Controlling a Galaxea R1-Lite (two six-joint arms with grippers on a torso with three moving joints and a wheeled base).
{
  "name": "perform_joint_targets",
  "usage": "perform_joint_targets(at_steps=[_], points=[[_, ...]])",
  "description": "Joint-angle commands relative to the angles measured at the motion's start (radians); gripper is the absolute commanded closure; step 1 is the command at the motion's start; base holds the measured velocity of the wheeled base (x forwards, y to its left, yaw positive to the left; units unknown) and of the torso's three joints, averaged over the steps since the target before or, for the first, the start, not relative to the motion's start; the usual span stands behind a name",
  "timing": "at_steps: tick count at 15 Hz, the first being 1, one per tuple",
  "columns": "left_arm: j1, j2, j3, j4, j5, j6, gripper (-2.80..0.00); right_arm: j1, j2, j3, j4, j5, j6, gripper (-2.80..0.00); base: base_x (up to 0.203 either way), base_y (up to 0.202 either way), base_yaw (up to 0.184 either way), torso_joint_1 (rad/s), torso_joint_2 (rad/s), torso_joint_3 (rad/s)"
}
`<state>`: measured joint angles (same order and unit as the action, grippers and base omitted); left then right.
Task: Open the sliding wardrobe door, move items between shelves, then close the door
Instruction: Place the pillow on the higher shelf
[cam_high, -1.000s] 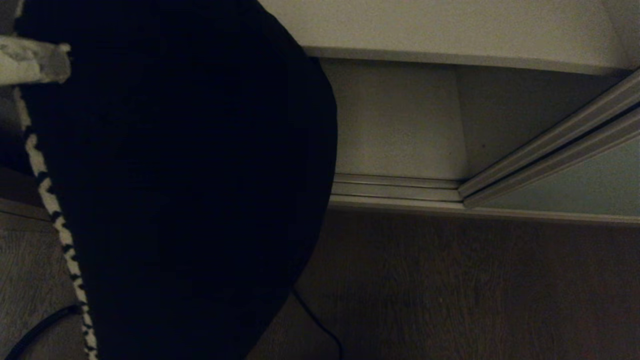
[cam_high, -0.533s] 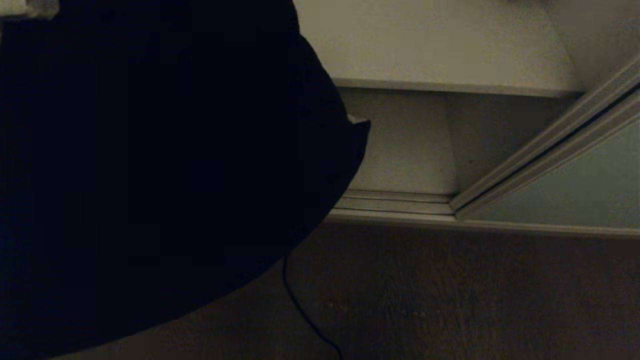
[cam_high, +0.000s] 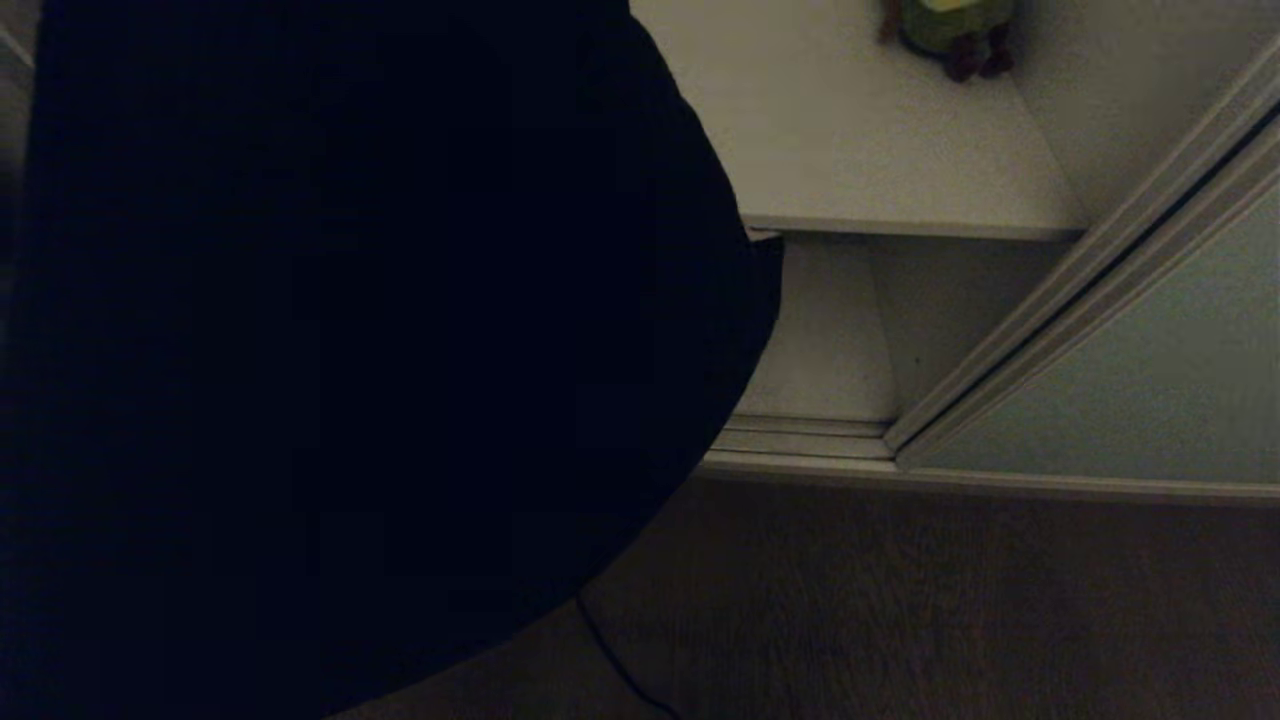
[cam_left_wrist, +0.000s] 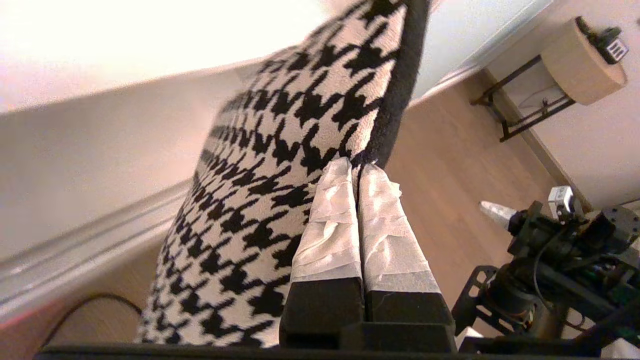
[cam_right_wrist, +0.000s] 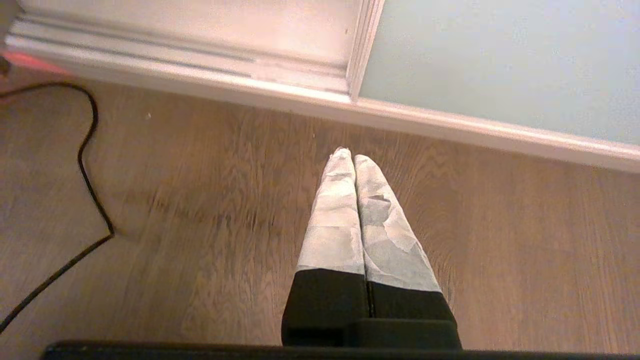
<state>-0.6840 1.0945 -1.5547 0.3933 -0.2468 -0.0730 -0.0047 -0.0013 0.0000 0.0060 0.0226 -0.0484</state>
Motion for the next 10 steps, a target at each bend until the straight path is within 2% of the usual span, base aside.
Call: perform_joint_targets(at_steps=[1, 4, 8, 10], points=[[0.0, 0.027, -0.002, -0.019, 0.015, -0.002, 0.0, 0.0, 0.001, 0.003, 0.0, 0.0, -0.001, 0.0, 0.0, 0.0, 0.0, 0.002, 0.0, 0.201], [0.0, 0.052, -0.028, -0.043, 0.029, -0.005, 0.0, 0.0, 0.0, 0.003, 0.0, 0.0, -0.001, 0.0, 0.0, 0.0, 0.0, 0.002, 0.0, 0.197], [0.0, 0.079, -0.085, -0.044, 0.081, -0.021, 0.0, 0.0, 0.001, 0.003, 0.0, 0.0, -0.001, 0.0, 0.0, 0.0, 0.0, 0.004, 0.0, 0.197], [0.0, 0.072, -0.085, -0.038, 0.083, -0.02, 0.0, 0.0, 0.001, 0.003, 0.0, 0.0, -0.001, 0.0, 0.0, 0.0, 0.0, 0.0, 0.0, 0.0]])
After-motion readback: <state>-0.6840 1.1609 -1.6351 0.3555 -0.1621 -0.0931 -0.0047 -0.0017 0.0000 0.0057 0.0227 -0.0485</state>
